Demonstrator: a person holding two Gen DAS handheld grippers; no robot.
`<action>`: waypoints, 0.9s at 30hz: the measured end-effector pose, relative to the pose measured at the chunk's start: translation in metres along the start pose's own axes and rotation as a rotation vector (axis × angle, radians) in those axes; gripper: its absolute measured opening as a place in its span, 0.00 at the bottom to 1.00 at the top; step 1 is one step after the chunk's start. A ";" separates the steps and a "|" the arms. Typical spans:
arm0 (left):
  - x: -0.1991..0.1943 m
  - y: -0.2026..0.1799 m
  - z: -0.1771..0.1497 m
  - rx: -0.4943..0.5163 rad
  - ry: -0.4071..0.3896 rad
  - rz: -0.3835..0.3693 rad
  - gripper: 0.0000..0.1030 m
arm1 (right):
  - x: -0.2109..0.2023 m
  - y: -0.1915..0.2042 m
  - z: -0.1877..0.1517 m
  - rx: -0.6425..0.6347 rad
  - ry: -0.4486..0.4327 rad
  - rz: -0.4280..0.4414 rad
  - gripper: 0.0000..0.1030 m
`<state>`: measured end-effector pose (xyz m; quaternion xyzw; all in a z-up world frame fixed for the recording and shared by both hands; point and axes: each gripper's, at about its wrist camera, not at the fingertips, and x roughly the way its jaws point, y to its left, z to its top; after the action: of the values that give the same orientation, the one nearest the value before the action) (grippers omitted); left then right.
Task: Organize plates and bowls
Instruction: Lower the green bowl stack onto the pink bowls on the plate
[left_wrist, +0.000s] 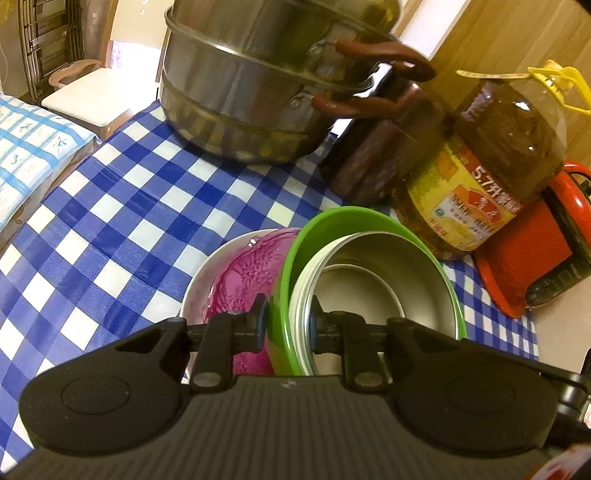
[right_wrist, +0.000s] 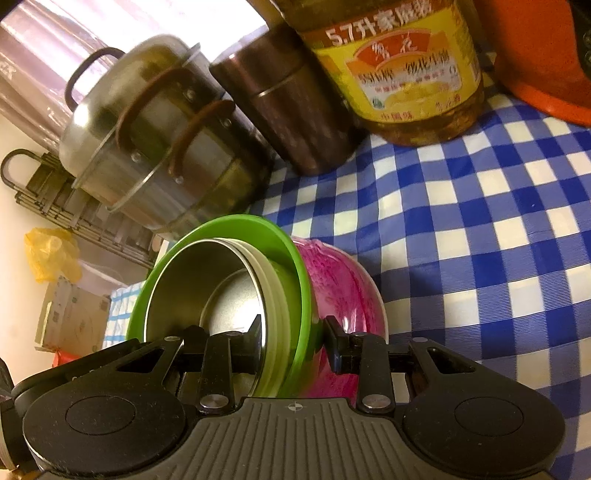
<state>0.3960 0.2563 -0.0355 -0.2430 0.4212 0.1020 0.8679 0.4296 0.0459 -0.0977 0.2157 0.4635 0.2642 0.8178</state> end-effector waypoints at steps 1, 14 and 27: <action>0.002 0.001 -0.001 0.001 0.001 0.002 0.18 | 0.003 -0.001 0.000 0.000 0.001 0.000 0.32; 0.023 0.013 -0.003 0.000 0.000 0.009 0.18 | 0.025 -0.008 -0.001 0.002 0.009 -0.003 0.32; 0.029 0.018 -0.006 -0.004 0.003 0.007 0.18 | 0.035 -0.009 -0.002 -0.008 0.005 -0.006 0.32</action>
<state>0.4036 0.2685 -0.0676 -0.2436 0.4230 0.1054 0.8664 0.4454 0.0611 -0.1269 0.2105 0.4650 0.2641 0.8183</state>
